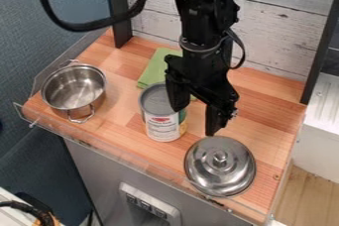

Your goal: Move silver pot to the center of table

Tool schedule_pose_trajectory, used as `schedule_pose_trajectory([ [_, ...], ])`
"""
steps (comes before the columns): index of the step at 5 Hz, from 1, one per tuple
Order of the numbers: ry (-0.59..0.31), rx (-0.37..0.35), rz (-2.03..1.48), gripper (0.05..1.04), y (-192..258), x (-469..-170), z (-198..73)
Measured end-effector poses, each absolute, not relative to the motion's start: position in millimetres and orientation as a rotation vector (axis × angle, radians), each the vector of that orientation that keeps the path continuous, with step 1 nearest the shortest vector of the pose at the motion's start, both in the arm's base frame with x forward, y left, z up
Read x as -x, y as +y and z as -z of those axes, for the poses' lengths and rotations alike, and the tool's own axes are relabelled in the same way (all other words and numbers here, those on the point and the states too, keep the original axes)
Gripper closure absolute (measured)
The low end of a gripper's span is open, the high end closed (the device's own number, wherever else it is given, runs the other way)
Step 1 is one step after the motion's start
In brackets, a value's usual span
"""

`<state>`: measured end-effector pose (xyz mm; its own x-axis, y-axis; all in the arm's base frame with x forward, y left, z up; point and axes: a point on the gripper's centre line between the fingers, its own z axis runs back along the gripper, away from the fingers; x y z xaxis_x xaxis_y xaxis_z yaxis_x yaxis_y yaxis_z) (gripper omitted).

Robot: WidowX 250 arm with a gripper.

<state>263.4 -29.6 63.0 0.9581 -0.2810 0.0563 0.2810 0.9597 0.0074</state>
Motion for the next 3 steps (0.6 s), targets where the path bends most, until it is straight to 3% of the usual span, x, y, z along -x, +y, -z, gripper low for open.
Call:
schedule_pose_trajectory([
  [1,-0.026,0.006,0.292,0.082,-29.7,-260.8,-56.6],
  [3,-0.144,0.032,0.163,0.082,43.0,-304.4,-101.9],
])
